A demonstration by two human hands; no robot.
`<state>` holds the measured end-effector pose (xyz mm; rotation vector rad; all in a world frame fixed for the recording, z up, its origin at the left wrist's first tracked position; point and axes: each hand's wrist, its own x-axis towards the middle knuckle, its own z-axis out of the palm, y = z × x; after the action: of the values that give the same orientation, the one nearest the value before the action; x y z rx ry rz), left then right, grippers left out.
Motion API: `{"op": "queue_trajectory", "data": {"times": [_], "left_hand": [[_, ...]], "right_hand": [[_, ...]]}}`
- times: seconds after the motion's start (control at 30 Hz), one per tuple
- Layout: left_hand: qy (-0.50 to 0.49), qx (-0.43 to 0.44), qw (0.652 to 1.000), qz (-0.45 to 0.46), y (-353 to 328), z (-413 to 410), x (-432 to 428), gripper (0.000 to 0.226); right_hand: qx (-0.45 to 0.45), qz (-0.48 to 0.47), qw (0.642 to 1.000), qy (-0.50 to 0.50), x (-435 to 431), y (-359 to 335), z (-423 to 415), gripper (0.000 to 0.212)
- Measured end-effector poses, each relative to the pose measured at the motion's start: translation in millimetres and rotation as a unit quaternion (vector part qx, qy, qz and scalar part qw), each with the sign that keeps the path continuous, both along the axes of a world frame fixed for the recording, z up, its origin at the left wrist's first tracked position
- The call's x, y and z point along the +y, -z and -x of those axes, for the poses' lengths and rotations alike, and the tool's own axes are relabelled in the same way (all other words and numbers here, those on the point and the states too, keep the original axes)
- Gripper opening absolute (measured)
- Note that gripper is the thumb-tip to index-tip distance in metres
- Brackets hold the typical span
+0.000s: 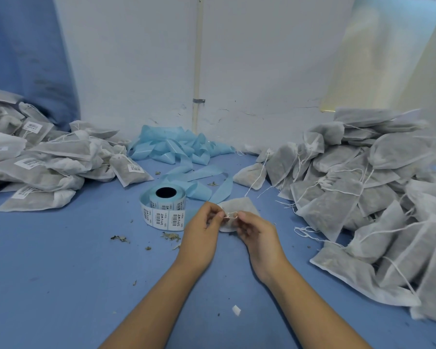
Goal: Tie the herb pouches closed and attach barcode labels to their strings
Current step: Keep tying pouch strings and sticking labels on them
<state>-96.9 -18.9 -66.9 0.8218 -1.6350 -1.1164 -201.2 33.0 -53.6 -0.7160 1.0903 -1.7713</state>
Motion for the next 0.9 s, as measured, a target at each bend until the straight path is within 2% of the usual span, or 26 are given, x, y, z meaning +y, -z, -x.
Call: {"op": "queue_trajectory", "data": {"times": [0.1,0.33,0.5,0.57,0.63,0.73,0.8,0.9], "left_hand": [[-0.013,0.000,1.000,-0.022,1,2,-1,0.010],[-0.048,-0.054,0.997,-0.005,5,5,-1,0.009],[-0.054,-0.061,0.997,-0.011,3,6,-1,0.008],[-0.037,-0.080,0.996,0.018,4,3,-1,0.022],[-0.028,-0.123,0.989,0.081,5,0,-1,0.047],[-0.032,-0.186,0.966,0.178,8,-1,-4,0.066],[-0.061,-0.232,0.946,0.218,11,-1,-6,0.053],[-0.093,-0.224,0.942,0.233,14,0,-7,0.020]], "right_hand": [[-0.044,-0.005,0.999,0.017,0,0,2,0.019],[-0.096,0.010,0.995,0.014,0,1,6,0.021],[-0.135,0.015,0.991,0.000,0,1,6,0.025],[-0.159,0.018,0.987,-0.007,0,0,8,0.024],[-0.198,0.024,0.979,-0.039,1,-2,12,0.006],[-0.236,0.042,0.962,-0.129,2,-2,14,0.019],[-0.235,0.054,0.953,-0.185,4,-2,12,0.031],[-0.221,0.066,0.947,-0.226,5,-4,11,0.029]]}}
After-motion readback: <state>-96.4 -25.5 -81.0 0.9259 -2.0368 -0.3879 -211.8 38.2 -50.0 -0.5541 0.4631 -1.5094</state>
